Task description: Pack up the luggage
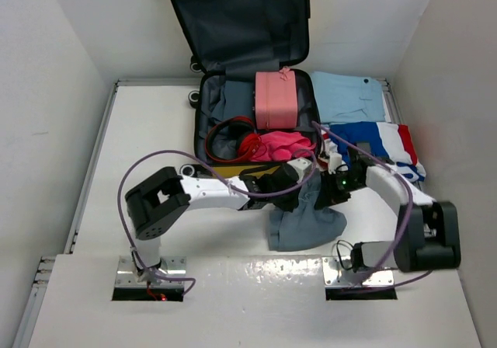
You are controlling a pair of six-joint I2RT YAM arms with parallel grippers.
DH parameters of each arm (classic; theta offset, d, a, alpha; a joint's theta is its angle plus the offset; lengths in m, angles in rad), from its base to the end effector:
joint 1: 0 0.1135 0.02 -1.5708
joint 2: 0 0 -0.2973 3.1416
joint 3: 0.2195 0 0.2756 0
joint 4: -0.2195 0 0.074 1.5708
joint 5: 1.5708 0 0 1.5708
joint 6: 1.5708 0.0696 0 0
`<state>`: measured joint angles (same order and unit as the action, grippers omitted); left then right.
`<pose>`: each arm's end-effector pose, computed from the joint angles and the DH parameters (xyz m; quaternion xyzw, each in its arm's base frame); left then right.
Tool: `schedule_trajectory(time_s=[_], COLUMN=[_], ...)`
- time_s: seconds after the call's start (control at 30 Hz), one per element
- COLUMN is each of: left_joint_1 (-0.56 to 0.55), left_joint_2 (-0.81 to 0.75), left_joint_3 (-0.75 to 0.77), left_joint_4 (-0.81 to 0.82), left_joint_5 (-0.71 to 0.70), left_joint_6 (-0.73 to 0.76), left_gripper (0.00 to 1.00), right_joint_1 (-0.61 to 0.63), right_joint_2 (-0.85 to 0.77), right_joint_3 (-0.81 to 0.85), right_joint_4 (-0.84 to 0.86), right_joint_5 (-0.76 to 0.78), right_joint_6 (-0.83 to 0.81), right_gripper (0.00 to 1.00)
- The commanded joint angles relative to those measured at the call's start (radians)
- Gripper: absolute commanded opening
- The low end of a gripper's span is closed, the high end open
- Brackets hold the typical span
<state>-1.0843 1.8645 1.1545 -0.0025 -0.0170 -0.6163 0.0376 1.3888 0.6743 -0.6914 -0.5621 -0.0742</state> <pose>0.2151 -0.4042 0.1744 0.2074 0.8853 -0.3076 0.2803 0.2290 0.0457 0.1439 -0.0763 0.9547 0.2749 0.0842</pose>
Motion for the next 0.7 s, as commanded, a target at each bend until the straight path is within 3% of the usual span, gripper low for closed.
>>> schedule_trajectory(time_s=[0.0,0.23,0.33,0.5,0.67], left_joint_1=[-0.045,-0.045,0.021,0.205,0.381], left_joint_2=[-0.132,-0.390,-0.461,-0.531,-0.515], left_joint_3=[0.059,0.071,0.092,0.132,0.123], left_joint_4=[-0.023,-0.068,-0.086,-0.119,-0.064], left_joint_5=[0.003,-0.155,-0.199,-0.209,-0.181], left_joint_6=[0.132,0.441,0.492,0.567,0.606], left_gripper=[0.00,0.00,0.00,0.00,0.00], right_joint_1=[0.010,0.015,0.024,0.080,0.142], right_joint_2=[-0.134,-0.307,-0.317,-0.185,0.071], right_joint_3=[0.002,0.039,0.123,0.376,0.617], right_joint_4=[0.006,0.055,0.137,0.254,0.331], right_joint_5=[-0.137,-0.170,-0.174,-0.133,-0.078], right_joint_6=[-0.033,0.057,0.149,0.209,0.281], right_gripper=[0.00,0.00,0.00,0.00,0.00])
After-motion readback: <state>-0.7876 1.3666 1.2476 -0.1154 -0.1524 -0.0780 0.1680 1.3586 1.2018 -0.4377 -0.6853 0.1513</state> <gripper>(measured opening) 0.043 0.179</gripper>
